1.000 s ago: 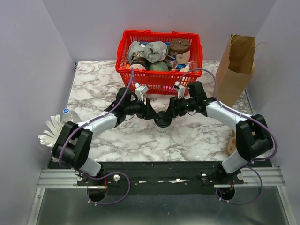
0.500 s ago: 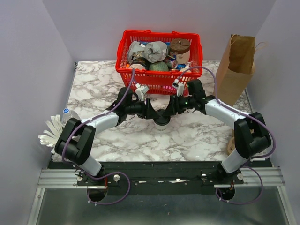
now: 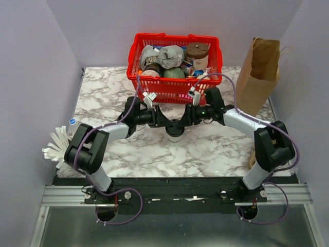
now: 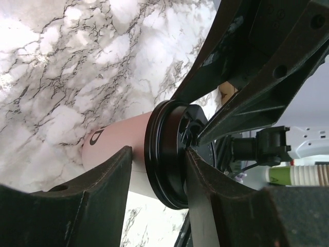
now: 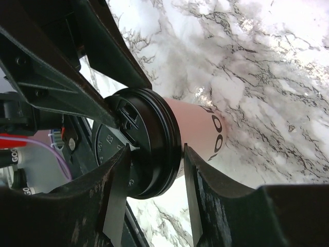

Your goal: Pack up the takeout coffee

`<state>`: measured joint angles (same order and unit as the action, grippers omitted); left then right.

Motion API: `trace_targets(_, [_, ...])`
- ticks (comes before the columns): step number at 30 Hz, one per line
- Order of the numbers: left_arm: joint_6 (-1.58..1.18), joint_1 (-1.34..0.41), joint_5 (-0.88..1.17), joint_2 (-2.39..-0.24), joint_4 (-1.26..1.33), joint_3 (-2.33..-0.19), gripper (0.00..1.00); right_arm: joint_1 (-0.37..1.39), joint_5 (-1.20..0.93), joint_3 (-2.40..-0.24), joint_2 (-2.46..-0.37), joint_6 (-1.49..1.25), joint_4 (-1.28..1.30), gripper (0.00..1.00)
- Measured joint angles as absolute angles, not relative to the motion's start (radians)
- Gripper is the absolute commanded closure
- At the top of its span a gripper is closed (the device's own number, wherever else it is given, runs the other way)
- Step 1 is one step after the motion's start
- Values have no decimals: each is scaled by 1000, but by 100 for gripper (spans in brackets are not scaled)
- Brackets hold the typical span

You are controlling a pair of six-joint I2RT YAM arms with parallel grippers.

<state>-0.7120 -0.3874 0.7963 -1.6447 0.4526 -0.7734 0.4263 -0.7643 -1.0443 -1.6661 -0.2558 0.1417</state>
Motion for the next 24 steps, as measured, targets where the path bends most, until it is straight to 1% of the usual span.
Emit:
trace_targets(4, [-769,-374,822,-1678,538,-757,47,424,-788,-1044,-1679,-270,114,48])
trace_targets(11, [-866,-359,850,-1737,706,-728,47,404,-891,-1029,-1729,-300,8,43])
trace_targets(24, [-944,-360,856,-1784,857,-698,46,384,-1000,-941,-1761,-398,-190,41])
